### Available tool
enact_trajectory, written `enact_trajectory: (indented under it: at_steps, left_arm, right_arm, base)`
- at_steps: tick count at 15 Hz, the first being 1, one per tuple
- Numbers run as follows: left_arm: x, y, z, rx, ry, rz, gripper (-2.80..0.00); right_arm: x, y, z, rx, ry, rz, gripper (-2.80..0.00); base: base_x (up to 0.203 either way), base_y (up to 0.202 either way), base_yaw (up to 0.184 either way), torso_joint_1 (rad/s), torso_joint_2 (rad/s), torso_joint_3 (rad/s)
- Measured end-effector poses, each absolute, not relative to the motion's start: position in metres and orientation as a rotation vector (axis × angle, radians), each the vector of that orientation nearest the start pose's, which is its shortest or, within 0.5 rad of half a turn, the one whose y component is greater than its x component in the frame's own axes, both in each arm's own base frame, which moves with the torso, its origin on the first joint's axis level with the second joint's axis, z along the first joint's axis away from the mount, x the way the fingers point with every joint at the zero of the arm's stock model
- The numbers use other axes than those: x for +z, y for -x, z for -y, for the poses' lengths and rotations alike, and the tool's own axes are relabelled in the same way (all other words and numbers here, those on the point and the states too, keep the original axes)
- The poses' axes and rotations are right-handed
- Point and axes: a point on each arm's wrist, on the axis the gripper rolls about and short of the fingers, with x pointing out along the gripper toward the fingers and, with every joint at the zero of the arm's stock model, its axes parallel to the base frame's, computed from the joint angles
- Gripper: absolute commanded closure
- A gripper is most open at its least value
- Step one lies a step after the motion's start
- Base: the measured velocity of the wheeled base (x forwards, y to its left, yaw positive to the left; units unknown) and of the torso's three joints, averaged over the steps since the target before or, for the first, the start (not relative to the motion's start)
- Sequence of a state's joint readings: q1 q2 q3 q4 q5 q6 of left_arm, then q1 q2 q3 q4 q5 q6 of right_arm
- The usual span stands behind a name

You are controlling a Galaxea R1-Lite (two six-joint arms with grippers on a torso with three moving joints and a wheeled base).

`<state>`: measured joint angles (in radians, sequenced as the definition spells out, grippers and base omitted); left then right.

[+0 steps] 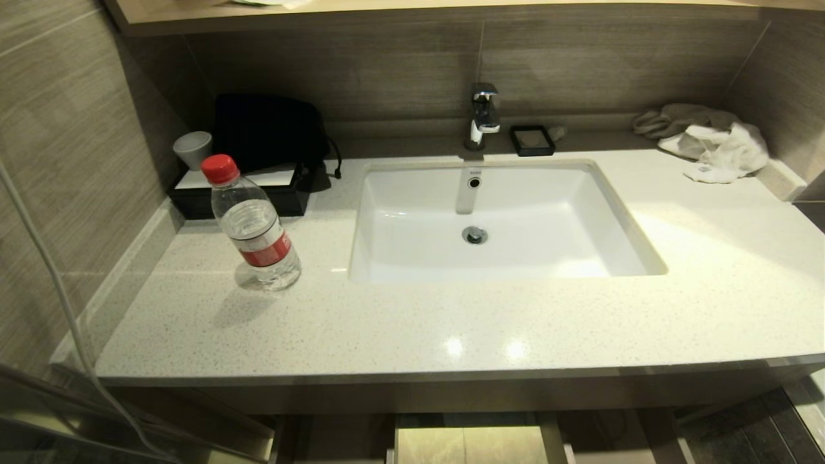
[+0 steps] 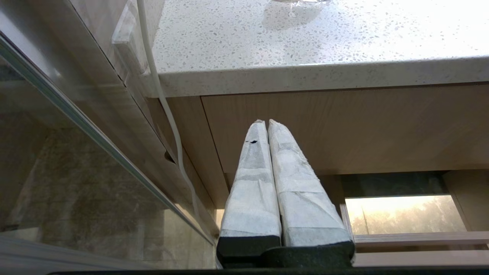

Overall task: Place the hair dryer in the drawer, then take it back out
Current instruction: Put it into the drawer

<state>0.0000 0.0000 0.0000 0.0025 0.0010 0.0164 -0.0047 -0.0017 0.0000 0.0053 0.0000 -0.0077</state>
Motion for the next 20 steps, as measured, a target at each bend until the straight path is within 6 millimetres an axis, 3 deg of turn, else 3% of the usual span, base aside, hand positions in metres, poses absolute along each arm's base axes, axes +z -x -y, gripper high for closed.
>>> enact_trajectory:
  at_steps: [8,17,20]
  left_arm:
    - [0.0752,0.0228,0.0,0.001,-0.016,-0.003,0.0]
    - [0.0752,0.0228,0.0,0.001,-0.017,-0.003,0.0]
    - [0.0751,0.0228,0.0,0.001,-0.017,-0.003,0.0]
  right_arm:
    - [0.075,0.0229,-0.0001,-0.005,0.01,-0.003,0.0]
    - [0.0748,0.0229,-0.0001,-0.005,0.012,-0.005,0.0]
    - [0.0751,0.0229,-0.0001,-0.005,0.009,-0.003,0.0]
  base:
    - [0.0,0.0,0.0,-0.105,0.35,0.236]
    - [0.0,0.0,0.0,-0.006,0.02,0.015]
    - [0.0,0.0,0.0,-0.221,0.19,-0.038]
